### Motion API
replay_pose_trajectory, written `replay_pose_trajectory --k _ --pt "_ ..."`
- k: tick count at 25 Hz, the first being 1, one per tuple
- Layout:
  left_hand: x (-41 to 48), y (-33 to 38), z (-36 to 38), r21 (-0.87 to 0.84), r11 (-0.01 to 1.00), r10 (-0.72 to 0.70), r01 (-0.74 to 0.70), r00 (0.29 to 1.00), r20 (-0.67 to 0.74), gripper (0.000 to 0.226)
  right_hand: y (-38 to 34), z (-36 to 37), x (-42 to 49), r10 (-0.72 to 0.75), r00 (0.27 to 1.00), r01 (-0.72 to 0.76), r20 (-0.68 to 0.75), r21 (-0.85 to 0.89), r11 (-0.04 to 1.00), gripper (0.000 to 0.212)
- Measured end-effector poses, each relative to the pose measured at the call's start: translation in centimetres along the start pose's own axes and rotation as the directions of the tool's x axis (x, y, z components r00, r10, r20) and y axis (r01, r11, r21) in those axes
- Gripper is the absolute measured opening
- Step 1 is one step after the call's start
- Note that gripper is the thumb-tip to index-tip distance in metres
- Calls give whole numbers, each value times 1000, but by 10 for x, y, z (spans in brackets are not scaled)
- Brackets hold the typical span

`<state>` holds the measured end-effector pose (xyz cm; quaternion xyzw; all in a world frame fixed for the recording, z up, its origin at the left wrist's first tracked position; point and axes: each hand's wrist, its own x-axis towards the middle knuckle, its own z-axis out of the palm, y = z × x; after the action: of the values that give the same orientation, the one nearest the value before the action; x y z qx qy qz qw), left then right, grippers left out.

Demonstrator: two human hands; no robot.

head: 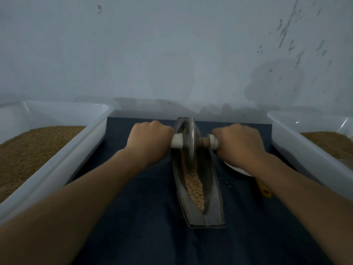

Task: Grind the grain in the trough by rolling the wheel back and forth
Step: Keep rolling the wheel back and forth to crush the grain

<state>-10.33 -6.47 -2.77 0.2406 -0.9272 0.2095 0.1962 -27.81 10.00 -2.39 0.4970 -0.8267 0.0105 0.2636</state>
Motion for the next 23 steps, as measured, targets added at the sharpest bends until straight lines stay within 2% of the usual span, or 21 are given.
replay_pose_trajectory --k 3,5,7,9,11,13,15,17,20,23 --pt "-43 5 -13 43 992 127 -122 985 -118 45 0 -16 -50 -75 992 73 -103 -21 997 56" --pt "-52 6 -25 84 984 171 -158 969 -179 57 1 -23 -67 -69 992 69 -104 -6 998 54" --pt "-45 7 -24 112 983 160 -146 979 -125 51 1 -20 -67 -32 998 31 -61 -26 999 47" --pt "-30 7 -6 95 991 96 -89 993 -73 35 -1 -8 -45 -22 999 20 -45 -41 999 43" --pt "-7 4 7 45 999 2 1 998 -59 23 -3 1 -8 22 999 -21 -28 20 1000 31" --pt "14 1 8 34 999 -34 35 999 -21 8 -4 4 22 53 997 -54 51 29 998 18" --pt "22 3 1 48 998 -25 26 1000 -18 10 -3 5 26 71 993 -77 94 61 995 10" --pt "6 5 -5 55 998 12 -11 1000 -26 12 0 5 0 62 997 -65 43 64 996 21" --pt "-38 8 -13 54 996 73 -69 995 -71 29 0 -9 -46 -64 991 62 -120 -19 998 53" --pt "-51 6 -21 69 993 101 -95 990 -98 47 1 -20 -58 -109 988 107 -111 -29 994 65"
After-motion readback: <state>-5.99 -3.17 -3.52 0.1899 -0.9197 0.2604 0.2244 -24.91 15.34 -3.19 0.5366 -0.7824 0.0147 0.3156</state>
